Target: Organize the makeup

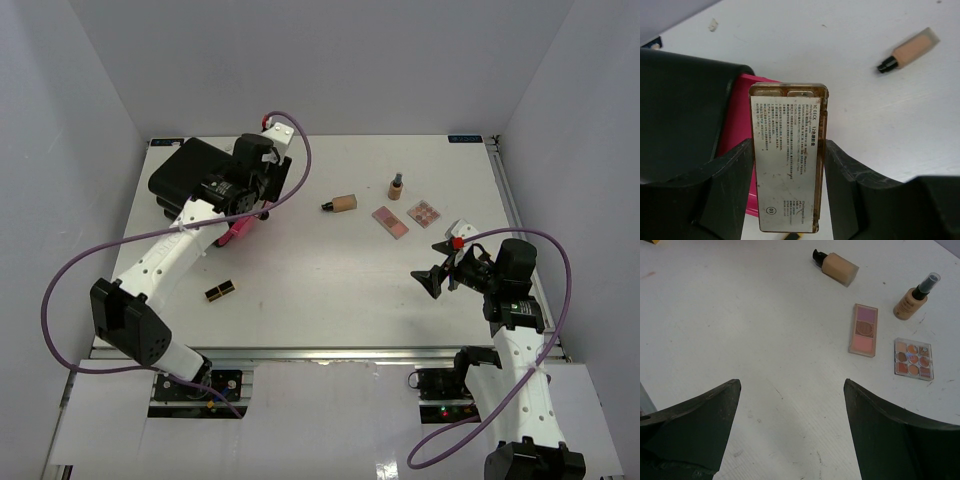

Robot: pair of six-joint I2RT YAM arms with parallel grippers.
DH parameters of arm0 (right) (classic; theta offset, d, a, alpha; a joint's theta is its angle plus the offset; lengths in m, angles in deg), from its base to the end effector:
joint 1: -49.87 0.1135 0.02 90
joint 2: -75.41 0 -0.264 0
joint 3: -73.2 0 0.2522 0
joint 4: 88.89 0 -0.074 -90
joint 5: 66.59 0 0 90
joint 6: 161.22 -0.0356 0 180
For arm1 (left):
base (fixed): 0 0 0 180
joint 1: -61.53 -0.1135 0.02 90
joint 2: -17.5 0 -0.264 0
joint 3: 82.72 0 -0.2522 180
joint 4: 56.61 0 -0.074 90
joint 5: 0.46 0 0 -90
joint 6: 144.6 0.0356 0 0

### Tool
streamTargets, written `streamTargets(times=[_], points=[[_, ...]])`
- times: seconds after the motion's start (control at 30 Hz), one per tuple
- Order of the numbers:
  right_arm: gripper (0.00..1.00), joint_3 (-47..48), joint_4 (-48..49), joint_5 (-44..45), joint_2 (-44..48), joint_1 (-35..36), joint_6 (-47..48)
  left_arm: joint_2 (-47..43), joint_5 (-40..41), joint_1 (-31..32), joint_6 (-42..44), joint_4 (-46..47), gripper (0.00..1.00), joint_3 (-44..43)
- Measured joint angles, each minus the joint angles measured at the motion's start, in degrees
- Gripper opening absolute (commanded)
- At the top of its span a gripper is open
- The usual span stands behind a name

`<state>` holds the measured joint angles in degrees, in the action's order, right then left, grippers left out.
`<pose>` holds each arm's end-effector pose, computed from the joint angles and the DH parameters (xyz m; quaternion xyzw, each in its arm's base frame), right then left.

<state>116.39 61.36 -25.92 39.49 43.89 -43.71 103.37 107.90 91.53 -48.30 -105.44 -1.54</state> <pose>0.1482 0.0116 0.2631 -0.3689 0.6989 0.1867 0.5836 0.2950 -0.1573 0.3702 0.2049 0.8580 0.0468 0.4687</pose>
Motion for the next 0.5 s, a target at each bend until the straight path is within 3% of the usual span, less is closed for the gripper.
streamTargets(times=[0.27, 0.5], points=[[0.90, 0.00, -0.13, -0.45, -0.83, 0.00, 0.00, 1.37, -4.43, -4.48, 13.17, 1.15, 0.04, 0.07], [0.90, 0.00, -0.20, -0.79, -0.95, 0.00, 0.02, 1.49, -8.36, -7.34, 17.17, 2.72, 0.11, 2.14]])
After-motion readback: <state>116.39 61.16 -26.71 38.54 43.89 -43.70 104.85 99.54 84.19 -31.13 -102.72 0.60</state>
